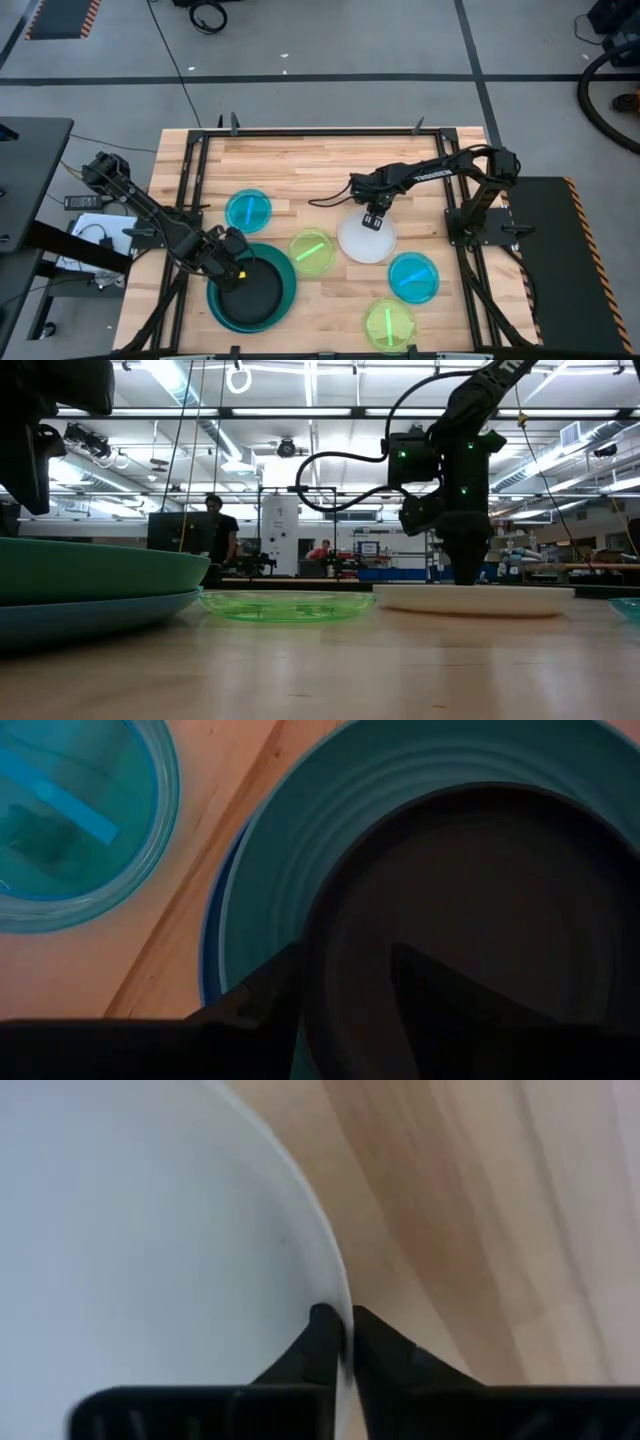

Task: Stack plastic plates
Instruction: Stack the white plate on the black plate

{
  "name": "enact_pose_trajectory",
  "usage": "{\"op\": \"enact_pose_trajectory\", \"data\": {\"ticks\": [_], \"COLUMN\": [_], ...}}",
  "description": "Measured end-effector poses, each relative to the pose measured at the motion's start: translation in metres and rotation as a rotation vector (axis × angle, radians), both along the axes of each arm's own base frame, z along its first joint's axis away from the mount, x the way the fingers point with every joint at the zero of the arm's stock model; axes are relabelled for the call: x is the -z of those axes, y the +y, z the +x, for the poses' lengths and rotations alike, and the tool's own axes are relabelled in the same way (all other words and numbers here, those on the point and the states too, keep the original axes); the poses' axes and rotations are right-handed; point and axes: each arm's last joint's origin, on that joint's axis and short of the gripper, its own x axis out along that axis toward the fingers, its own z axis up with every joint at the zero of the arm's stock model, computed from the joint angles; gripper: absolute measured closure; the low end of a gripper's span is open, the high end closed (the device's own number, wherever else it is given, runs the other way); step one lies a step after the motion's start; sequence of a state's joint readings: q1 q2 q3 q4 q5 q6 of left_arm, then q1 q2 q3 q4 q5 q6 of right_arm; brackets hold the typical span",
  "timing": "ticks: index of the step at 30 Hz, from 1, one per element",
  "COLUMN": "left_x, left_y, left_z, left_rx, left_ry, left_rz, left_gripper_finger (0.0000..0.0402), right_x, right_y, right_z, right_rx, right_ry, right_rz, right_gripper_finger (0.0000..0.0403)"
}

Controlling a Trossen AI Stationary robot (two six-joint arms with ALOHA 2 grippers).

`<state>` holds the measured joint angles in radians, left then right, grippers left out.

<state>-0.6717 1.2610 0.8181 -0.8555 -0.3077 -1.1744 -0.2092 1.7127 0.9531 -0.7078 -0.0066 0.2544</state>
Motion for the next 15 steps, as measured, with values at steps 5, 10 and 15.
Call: {"op": "enact_pose_trajectory", "data": {"ticks": [5, 10, 15], "left_x": [0.000, -0.001, -0.005], "left_y": [0.000, 0.000, 0.007], "left_z": [0.000, 0.004, 0.015], "left_rx": [0.018, 0.073, 0.029], "left_ry": [-0.003, -0.029, -0.121], "left_rz": [0.004, 0.019, 0.084], "left_gripper_finger": [0.0241, 0.0241, 0.0242], "right_x": [-0.005, -0.025, -0.046], "right_y": [0.000, -0.004, -0.008], "right_z": [0.003, 0.015, 0.027], "right_rx": [0.057, 0.089, 0.102], "right_ry": [-0.002, -0.025, -0.058], "right_rz": [0.012, -0.022, -0.092], "right_gripper_finger": [0.0386, 0.0384, 0.0389]}}
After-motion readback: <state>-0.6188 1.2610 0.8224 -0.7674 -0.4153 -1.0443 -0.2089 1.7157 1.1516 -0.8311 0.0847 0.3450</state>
